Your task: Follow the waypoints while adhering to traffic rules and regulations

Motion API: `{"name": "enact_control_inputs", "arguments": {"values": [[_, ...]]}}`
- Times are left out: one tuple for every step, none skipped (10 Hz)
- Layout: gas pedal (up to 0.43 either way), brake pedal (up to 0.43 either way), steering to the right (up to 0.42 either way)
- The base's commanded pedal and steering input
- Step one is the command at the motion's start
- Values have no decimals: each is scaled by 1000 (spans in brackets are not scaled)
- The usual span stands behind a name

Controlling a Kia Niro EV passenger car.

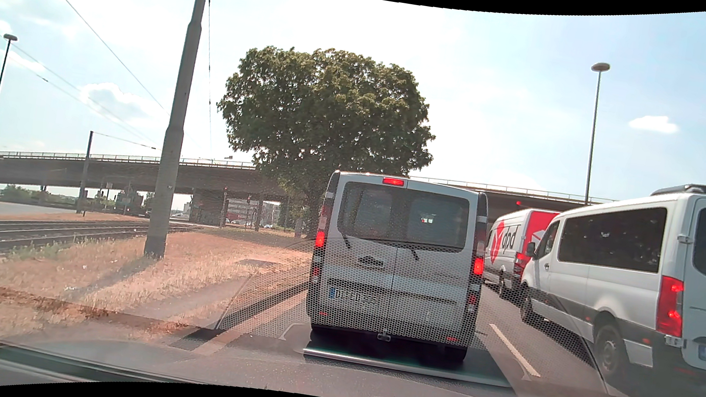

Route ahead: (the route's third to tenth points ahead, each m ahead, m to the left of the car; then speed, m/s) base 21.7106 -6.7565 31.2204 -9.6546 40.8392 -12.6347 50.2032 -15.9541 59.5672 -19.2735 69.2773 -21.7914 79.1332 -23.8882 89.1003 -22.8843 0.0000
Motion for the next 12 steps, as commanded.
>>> {"name": "enact_control_inputs", "arguments": {"values": [[0,299,14],[0,299,14],[0,293,14],[0,299,14],[0,299,14],[0,293,14],[0,299,14],[0,293,14],[0,293,14],[0,299,14],[0,293,14],[0,293,14]]}}
